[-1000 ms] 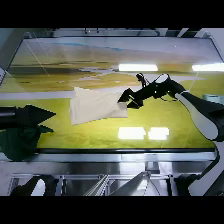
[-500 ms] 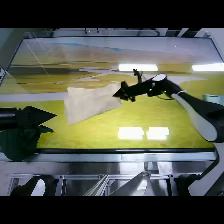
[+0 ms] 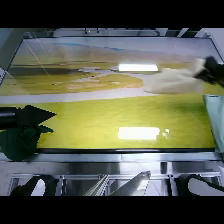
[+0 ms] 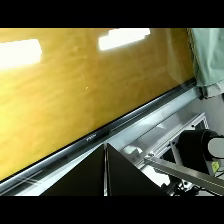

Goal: Fold the shirts.

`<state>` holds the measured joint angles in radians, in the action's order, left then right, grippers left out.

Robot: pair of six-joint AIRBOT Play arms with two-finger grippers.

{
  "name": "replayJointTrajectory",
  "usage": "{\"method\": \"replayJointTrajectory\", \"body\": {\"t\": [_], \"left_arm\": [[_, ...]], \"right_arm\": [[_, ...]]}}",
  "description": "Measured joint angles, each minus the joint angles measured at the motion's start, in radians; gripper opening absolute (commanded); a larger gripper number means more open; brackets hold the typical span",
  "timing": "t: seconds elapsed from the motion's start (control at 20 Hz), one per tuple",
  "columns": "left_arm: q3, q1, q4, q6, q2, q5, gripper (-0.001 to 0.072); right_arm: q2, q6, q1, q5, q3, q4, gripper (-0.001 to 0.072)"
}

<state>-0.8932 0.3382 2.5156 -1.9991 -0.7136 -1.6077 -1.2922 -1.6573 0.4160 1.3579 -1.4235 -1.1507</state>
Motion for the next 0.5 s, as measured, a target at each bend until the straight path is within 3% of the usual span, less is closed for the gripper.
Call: {"method": "replayJointTrajectory", "body": {"t": [0.15, 0.3, 0.35, 0.4, 0.45, 0.5], "left_arm": [[0.000, 0.000, 0.000, -0.003, 0.000, 0.007, 0.0019], [0.000, 0.000, 0.000, -0.007, 0.000, 0.009, 0.0019], [0.000, 0.000, 0.000, -0.007, 0.000, 0.010, 0.0019], [0.000, 0.000, 0.000, -0.008, 0.000, 0.010, 0.0019], [0.000, 0.000, 0.000, -0.008, 0.000, 0.010, 0.0019], [0.000, 0.000, 0.000, -0.008, 0.000, 0.010, 0.0019]], "right_arm": [[0.108, -0.072, 0.208, 0.107, 0.085, -0.243, 0.0018], [0.159, -0.078, 0.370, 0.156, 0.206, -0.383, 0.0020], [0.168, -0.078, 0.414, 0.169, 0.247, -0.422, 0.0082], [0.174, -0.078, 0.448, 0.171, 0.280, -0.449, 0.0422], [0.177, -0.078, 0.473, 0.174, 0.306, -0.474, 0.0691], [0.179, -0.078, 0.489, 0.177, 0.324, -0.480, 0.0685]]}}
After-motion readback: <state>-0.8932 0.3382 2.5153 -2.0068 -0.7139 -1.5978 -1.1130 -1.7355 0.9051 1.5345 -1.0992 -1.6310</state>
